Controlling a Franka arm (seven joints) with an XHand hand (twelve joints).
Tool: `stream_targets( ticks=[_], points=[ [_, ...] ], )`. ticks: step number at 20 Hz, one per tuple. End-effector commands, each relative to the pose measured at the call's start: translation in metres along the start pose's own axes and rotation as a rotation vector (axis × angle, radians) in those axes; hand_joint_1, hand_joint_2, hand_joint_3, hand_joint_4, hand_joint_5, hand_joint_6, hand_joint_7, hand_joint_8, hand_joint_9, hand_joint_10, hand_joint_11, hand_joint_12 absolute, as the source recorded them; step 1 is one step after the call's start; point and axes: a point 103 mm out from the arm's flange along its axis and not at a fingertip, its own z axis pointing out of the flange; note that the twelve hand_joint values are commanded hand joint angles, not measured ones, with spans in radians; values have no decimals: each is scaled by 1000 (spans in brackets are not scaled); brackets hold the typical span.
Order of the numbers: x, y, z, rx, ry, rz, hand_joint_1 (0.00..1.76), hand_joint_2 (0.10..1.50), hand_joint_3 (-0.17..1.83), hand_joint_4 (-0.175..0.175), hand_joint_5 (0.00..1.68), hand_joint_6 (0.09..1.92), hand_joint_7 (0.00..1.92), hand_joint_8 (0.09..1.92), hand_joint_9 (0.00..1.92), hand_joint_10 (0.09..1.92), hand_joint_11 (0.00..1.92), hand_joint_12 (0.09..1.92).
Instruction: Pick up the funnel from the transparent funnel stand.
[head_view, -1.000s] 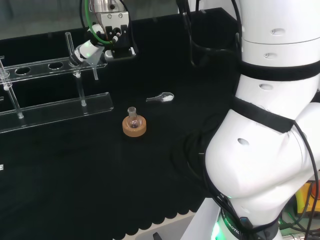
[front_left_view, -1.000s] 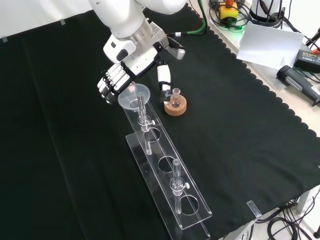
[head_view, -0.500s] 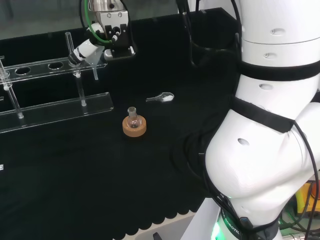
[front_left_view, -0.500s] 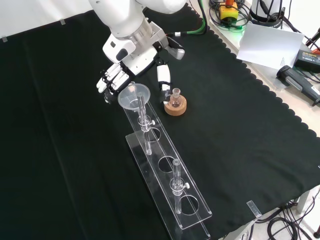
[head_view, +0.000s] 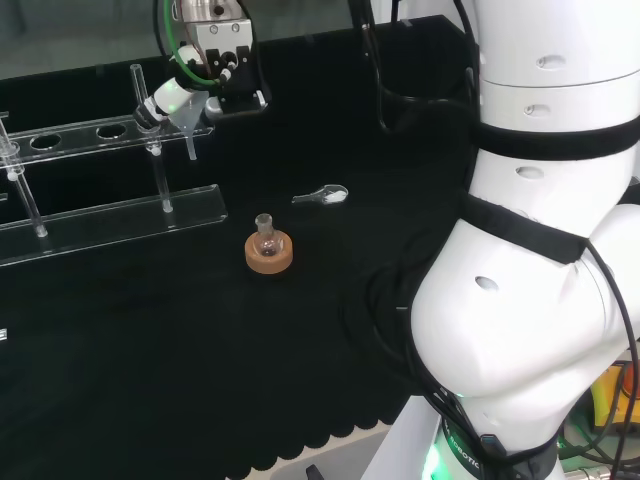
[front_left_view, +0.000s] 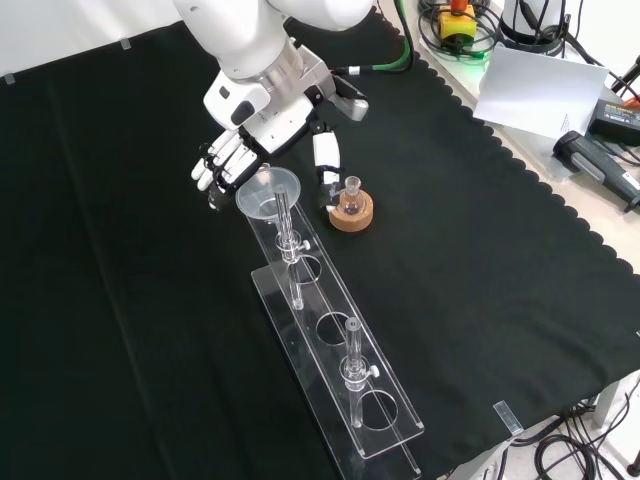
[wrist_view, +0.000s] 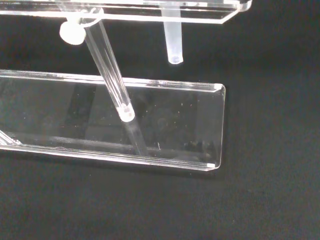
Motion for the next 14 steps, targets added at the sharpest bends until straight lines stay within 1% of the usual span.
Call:
stream_targets(
  ticks=[1, 2, 3, 4, 6, 7, 8, 10, 14],
  points=[
    [1, 0, 0, 18, -13, -3, 389, 683, 22, -55, 26, 87, 269, 151, 149, 87, 0, 87],
    [1, 0, 0, 16, -13, -2, 390, 684, 22, -56, 36, 87, 279, 159, 164, 94, 0, 87],
    [1, 0, 0, 15, -15, -1, 391, 686, 20, -55, 48, 87, 278, 195, 164, 147, 0, 87],
    [1, 0, 0, 13, -15, 0, 393, 689, 17, -55, 61, 87, 267, 252, 136, 251, 0, 87],
    [0, 0, 0, 9, -21, 1, 397, 693, 13, -54, 86, 87, 248, 370, 51, 517, 0, 87],
    [0, 0, 0, 8, -23, 3, 401, 697, 13, -53, 100, 87, 245, 409, 26, 612, 0, 87],
    [0, 0, 0, 7, -25, 5, 406, 700, 13, -52, 110, 87, 244, 432, 12, 667, 0, 87],
    [0, 1, 0, 7, -30, 10, 419, 708, 16, -51, 123, 87, 247, 460, 2, 729, 4, 87],
    [-1, 1, -1, 3, -40, 20, 438, 733, 27, -43, 178, 87, 299, 493, 36, 778, 21, 87]
  ],
)
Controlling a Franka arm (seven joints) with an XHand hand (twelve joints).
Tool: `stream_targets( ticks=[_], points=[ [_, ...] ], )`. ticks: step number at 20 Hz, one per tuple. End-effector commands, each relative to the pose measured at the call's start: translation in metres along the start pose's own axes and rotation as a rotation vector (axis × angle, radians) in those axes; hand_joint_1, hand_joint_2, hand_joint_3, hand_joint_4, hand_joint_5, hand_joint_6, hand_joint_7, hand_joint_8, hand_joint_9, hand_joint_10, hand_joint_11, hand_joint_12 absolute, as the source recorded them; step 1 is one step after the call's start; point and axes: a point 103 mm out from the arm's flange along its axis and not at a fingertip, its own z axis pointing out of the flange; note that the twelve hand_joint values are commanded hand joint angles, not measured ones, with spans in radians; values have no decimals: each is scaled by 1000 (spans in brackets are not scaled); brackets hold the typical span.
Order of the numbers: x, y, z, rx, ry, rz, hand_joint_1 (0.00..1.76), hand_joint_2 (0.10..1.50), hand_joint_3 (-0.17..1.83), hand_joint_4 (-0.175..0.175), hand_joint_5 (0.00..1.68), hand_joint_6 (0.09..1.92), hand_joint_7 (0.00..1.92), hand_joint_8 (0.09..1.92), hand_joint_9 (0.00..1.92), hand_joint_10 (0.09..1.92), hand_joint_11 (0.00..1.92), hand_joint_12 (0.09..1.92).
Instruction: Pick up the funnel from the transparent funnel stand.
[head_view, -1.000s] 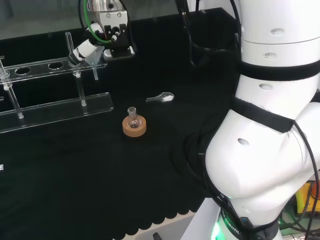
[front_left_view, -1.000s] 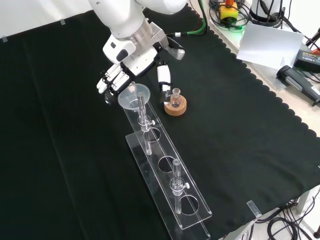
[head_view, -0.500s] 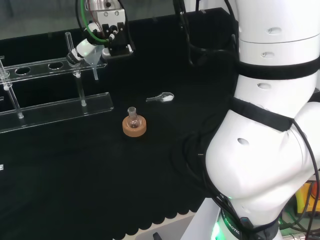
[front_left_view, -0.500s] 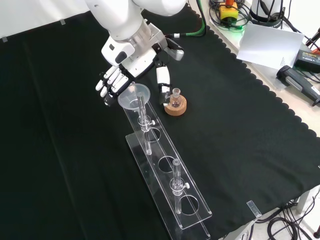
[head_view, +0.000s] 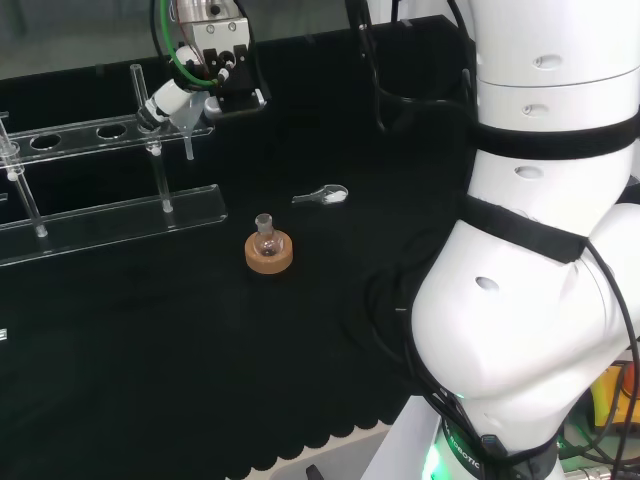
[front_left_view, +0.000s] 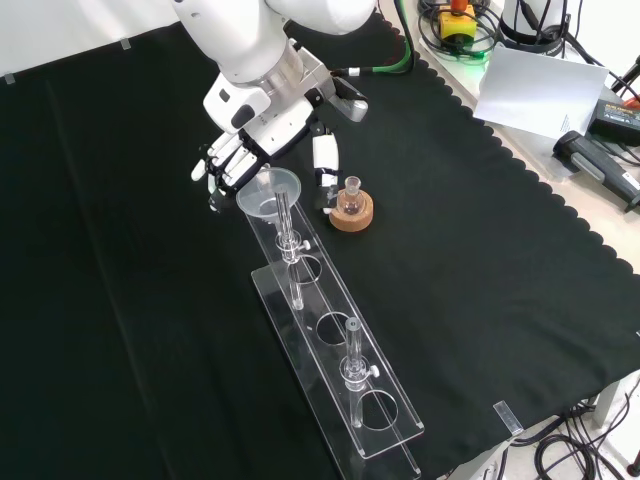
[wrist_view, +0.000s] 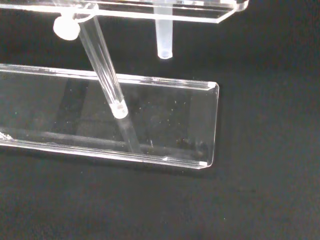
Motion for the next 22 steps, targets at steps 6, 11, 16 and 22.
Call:
stream_targets(
  ticks=[6, 11, 16, 22],
  points=[
    [-1, 1, 0, -14, -19, 14, 459, 751, 37, -35, 277, 87, 405, 468, 109, 776, 2, 301],
    [-2, 0, -2, -36, -23, 24, 497, 762, 48, -15, 417, 87, 527, 439, 198, 744, 0, 558],
    [-2, -1, -4, -52, -20, 26, 536, 765, 64, 0, 521, 87, 655, 407, 302, 699, 0, 767],
    [-4, -2, -5, -77, -5, 30, 581, 758, 78, 17, 628, 87, 786, 403, 389, 652, 0, 914]
  ],
)
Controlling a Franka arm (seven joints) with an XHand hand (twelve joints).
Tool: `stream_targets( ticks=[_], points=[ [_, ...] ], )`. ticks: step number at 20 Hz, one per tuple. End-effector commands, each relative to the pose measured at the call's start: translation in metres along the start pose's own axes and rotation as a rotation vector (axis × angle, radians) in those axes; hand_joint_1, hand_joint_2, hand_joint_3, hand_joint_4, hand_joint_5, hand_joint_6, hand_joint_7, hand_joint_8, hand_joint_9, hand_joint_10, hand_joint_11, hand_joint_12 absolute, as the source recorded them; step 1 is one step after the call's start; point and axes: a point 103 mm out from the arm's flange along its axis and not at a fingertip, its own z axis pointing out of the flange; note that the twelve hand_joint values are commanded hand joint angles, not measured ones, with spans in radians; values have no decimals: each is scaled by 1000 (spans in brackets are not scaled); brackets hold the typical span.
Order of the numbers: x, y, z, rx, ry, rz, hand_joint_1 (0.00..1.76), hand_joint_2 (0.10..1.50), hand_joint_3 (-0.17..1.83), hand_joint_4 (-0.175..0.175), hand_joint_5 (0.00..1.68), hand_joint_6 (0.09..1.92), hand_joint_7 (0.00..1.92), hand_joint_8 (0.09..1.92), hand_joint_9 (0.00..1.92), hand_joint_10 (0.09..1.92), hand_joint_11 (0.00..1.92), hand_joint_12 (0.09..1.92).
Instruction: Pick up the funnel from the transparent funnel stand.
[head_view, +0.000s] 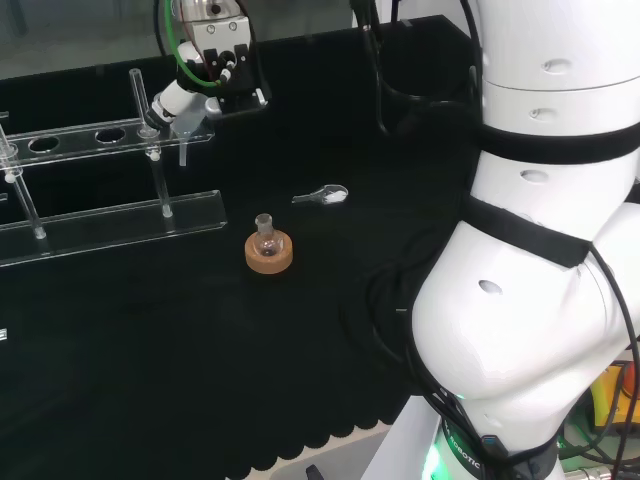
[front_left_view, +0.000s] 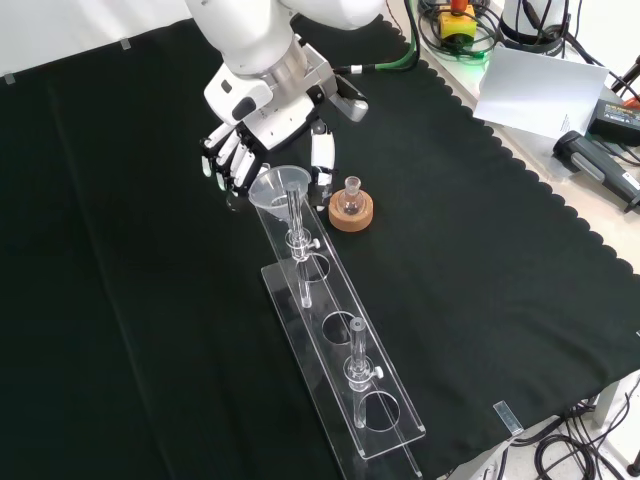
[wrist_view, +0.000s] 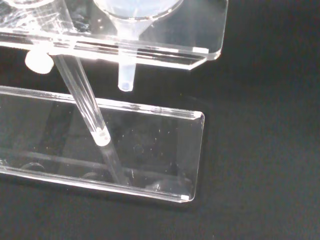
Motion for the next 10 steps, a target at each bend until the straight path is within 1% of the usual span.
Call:
stream_targets(
  ticks=[1, 10],
  points=[
    [-2, -1, -1, -22, 10, 3, 588, 756, 81, 20, 644, 87, 805, 401, 401, 642, 0, 938],
    [-1, -2, -4, -56, -14, -4, 681, 737, 123, 56, 799, 96, 1000, 391, 545, 539, 0, 1091]
  ],
)
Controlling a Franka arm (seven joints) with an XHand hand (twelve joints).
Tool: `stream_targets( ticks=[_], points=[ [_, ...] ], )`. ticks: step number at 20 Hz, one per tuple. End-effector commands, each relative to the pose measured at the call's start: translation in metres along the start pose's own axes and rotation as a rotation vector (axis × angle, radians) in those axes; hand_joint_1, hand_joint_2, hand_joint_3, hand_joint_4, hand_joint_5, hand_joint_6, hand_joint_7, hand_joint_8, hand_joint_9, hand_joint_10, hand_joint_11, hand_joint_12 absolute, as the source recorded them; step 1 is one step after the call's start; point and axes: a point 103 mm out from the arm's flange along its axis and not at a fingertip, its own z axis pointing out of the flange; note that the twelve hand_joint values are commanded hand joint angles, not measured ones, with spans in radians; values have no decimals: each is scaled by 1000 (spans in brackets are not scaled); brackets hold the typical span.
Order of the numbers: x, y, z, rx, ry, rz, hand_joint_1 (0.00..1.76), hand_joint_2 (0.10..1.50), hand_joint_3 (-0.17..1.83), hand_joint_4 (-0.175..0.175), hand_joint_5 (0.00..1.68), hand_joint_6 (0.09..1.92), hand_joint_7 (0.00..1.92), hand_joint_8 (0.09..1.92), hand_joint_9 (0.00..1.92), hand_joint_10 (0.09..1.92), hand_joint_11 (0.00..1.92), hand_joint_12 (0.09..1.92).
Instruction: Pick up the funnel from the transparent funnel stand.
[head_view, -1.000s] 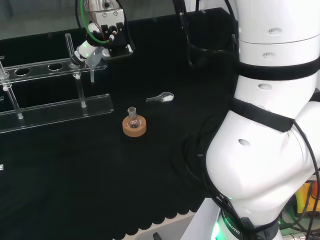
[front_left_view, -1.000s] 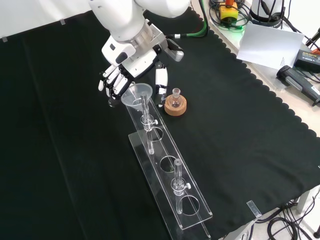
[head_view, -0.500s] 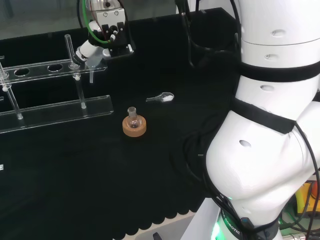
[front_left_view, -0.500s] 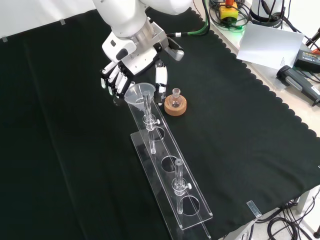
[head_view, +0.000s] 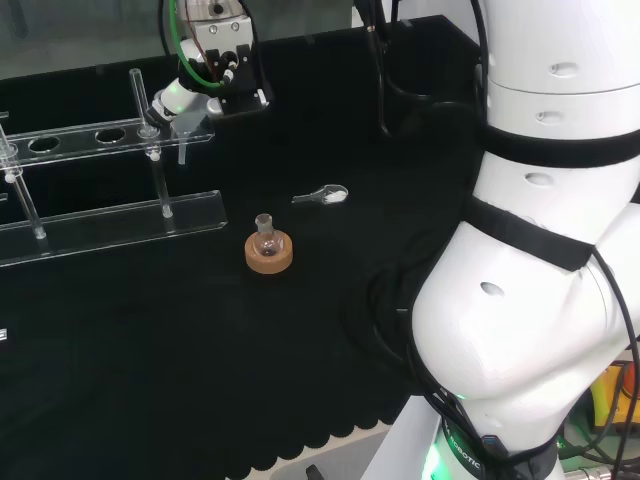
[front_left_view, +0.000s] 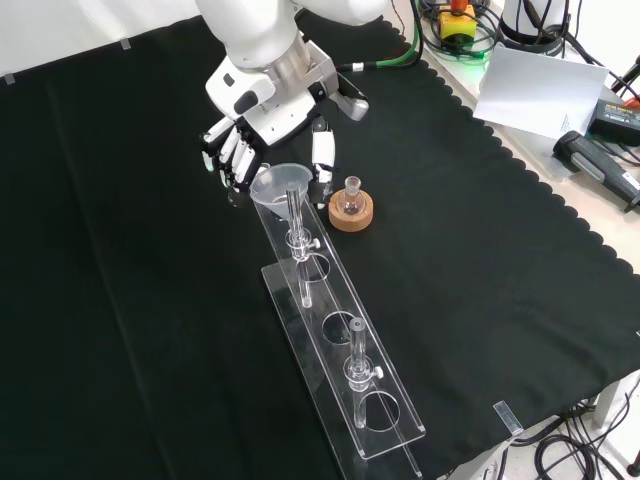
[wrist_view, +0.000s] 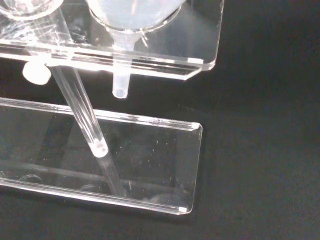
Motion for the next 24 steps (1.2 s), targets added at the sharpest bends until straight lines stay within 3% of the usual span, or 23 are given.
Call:
stream_targets(
  ticks=[1, 5, 10, 14, 24],
  points=[
    [1, -1, -4, -22, -14, -6, 688, 731, 137, 59, 808, 109, 1021, 385, 563, 520, 0, 1114],
    [2, -2, -10, -39, -35, -15, 705, 705, 197, 73, 833, 176, 1078, 365, 620, 468, 0, 1172],
    [5, -5, -18, -60, -68, -35, 722, 620, 378, 88, 772, 427, 1128, 336, 671, 411, 0, 1212],
    [7, -7, -24, -79, -92, -48, 728, 596, 429, 102, 776, 521, 1161, 343, 690, 402, 0, 1252],
    [8, -9, -38, -92, -166, -81, 740, 581, 461, 140, 839, 595, 1211, 361, 730, 401, 0, 1273]
  ],
)
